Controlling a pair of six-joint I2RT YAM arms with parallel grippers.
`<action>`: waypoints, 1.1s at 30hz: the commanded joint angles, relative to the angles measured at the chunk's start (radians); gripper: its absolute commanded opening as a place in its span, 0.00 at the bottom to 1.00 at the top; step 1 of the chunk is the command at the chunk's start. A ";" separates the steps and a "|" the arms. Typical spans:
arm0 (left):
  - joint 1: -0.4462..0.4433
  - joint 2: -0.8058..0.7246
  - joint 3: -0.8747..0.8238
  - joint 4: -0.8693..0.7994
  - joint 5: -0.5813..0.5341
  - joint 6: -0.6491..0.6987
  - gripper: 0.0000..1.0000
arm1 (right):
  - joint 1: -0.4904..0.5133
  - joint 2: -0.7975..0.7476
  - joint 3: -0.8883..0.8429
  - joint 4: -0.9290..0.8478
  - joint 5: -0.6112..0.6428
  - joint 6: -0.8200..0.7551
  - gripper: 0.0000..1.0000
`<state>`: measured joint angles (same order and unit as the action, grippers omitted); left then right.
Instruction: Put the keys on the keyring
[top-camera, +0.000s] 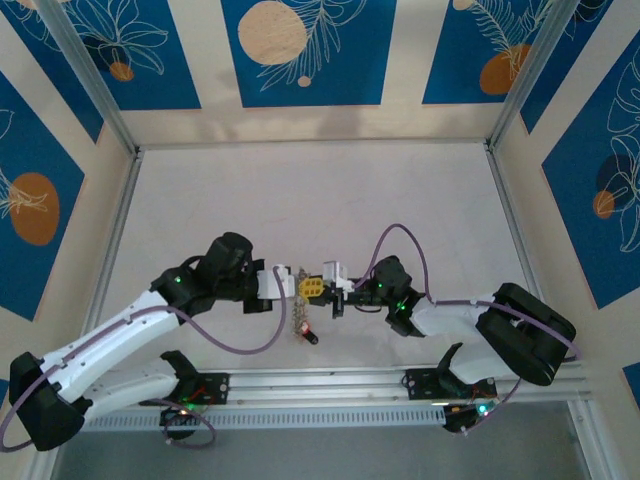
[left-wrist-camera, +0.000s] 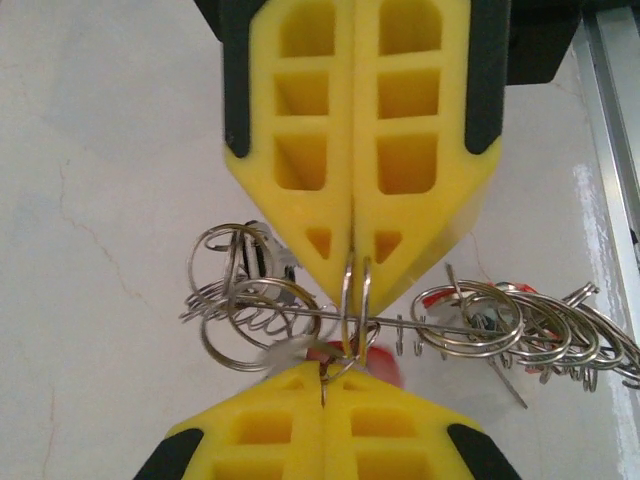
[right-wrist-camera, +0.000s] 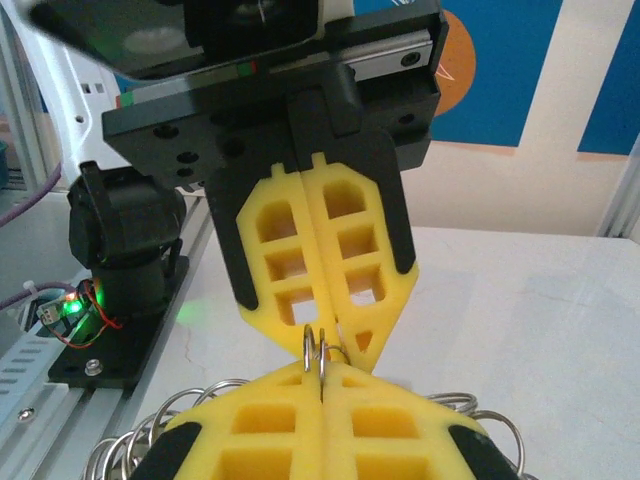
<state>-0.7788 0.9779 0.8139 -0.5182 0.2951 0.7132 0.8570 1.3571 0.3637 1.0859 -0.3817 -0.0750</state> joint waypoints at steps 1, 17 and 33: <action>0.005 0.023 0.018 -0.037 0.056 0.020 0.00 | 0.002 -0.029 0.002 0.123 0.048 -0.002 0.00; 0.014 -0.128 0.000 -0.041 0.018 -0.012 0.35 | 0.013 0.023 -0.008 0.157 0.053 0.005 0.00; 0.016 -0.039 0.008 0.019 0.093 -0.003 0.30 | 0.023 0.029 0.000 0.147 0.029 -0.001 0.00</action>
<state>-0.7715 0.9291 0.8139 -0.5259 0.3454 0.7071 0.8722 1.3922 0.3573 1.1664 -0.3443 -0.0708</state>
